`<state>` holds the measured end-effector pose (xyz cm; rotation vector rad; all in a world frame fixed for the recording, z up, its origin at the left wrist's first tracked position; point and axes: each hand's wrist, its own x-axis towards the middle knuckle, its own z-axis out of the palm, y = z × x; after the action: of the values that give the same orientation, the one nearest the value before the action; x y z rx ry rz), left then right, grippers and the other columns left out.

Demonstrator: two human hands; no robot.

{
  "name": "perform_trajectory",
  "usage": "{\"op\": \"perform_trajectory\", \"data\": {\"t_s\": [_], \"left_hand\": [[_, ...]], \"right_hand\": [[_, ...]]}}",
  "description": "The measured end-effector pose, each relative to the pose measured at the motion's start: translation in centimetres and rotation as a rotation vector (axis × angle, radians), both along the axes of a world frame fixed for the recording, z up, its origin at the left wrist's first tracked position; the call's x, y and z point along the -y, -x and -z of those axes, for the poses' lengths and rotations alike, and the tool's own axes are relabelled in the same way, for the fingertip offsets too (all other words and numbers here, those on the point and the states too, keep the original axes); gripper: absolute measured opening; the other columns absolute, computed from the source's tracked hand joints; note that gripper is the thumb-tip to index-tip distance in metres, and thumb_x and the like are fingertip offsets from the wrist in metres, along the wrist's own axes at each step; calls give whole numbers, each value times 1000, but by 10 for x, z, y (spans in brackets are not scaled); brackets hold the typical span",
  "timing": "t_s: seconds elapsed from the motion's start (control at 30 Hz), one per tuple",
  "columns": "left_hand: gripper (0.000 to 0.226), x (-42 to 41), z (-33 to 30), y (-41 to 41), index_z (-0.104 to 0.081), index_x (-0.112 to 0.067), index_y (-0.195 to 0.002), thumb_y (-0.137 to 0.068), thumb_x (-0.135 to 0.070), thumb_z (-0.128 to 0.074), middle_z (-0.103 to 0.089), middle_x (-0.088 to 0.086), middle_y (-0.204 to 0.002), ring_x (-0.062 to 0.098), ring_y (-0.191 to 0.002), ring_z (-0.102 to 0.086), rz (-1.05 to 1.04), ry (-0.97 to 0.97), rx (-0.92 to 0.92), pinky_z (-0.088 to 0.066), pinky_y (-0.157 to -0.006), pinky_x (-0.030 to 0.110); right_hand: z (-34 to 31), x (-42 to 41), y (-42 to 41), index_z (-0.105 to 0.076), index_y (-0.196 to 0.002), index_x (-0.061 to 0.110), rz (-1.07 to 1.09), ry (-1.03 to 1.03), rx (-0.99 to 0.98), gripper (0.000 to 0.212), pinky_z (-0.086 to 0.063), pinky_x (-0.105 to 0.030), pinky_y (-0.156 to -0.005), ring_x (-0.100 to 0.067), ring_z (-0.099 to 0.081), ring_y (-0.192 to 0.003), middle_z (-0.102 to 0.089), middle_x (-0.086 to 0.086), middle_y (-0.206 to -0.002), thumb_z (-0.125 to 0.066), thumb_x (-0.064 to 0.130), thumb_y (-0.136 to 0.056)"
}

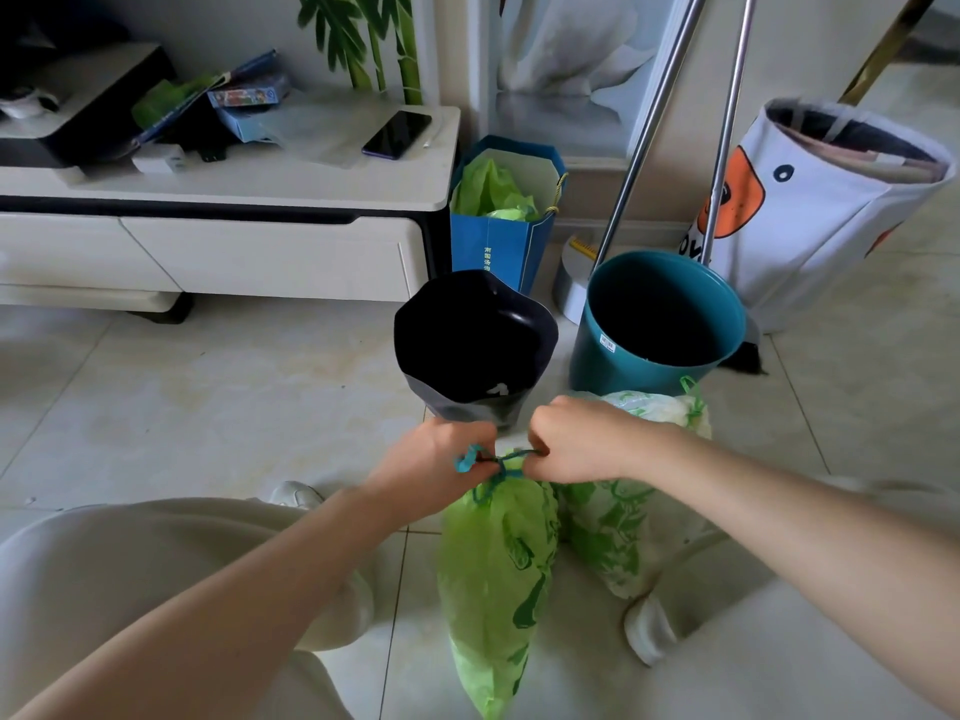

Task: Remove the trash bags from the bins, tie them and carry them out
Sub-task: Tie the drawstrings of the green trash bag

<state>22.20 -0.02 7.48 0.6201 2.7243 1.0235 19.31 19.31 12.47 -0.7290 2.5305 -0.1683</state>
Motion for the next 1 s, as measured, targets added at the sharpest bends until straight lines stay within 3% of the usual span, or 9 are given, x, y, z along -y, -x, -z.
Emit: {"op": "perform_trajectory", "data": {"t_s": [0.13,0.23,0.37,0.53,0.63,0.73,0.83,0.9,1.0], "left_hand": [[13,-1,-4,3,-63,-15,-80,-82,-26,-69,-66,0,-80,17,-73,-59,-51,23,-8,-52,-65,34],[15,2,-1,3,-61,-18,-79,-81,-29,-71,-65,-1,-79,17,-73,-58,-66,39,7,-53,-65,35],[14,9,4,6,-63,-17,-75,-78,-25,-74,-66,-4,-70,16,-71,-61,-117,2,100,-53,-65,34],[5,12,0,9,-74,-10,-76,-74,-12,-78,-72,6,-71,11,-64,-64,-220,-221,327,-53,-66,29],[3,17,-3,10,-77,-14,-81,-80,-13,-74,-74,9,-77,13,-67,-65,-297,-272,378,-56,-74,32],[17,22,-16,14,-75,-17,-72,-87,-17,-66,-72,5,-71,14,-69,-64,-408,-395,411,-55,-77,35],[36,32,-35,16,-64,-12,-59,-93,-21,-56,-64,3,-61,17,-67,-63,-556,-774,570,-52,-79,35],[42,42,-43,19,-54,-15,-52,-93,-22,-53,-50,1,-51,19,-61,-61,-657,-1032,699,-51,-74,33],[39,57,-43,20,-45,-17,-55,-92,-28,-52,-34,-4,-43,16,-47,-53,-766,-1028,818,-43,-61,28]], "right_hand": [[2,-10,8,-48,-73,12,-65,-57,-264,29,-27,-31,-50,-27,-53,-75,-52,-3,-80,-49,37,-86],[4,-15,15,-50,-79,14,-47,-39,-373,15,-33,-32,-53,-26,-55,-80,-49,0,-79,-49,25,-89],[-8,-25,22,-67,-76,14,173,295,35,24,-36,-18,-48,-9,-47,-52,-51,8,-56,-57,29,-91],[-8,-27,18,-65,-72,25,288,468,339,23,-30,-21,-52,-8,-34,-50,-36,10,-55,-60,40,-89],[-5,-30,17,-69,-80,26,398,525,399,27,-41,-27,-65,-19,-35,-62,-30,1,-62,-52,42,-93],[-4,-38,18,-70,-77,24,478,560,367,26,-38,-30,-61,-24,-34,-66,-32,-10,-66,-52,33,-93],[0,-47,22,-71,-81,18,550,553,310,17,-37,-30,-54,-22,-42,-60,-44,-14,-66,-60,29,-88],[6,-52,24,-69,-85,15,596,534,296,11,-39,-27,-52,-17,-45,-56,-54,-7,-65,-65,24,-86],[13,-57,24,-69,-89,14,664,502,320,9,-43,-25,-55,-14,-46,-58,-53,1,-64,-67,22,-86]]}}
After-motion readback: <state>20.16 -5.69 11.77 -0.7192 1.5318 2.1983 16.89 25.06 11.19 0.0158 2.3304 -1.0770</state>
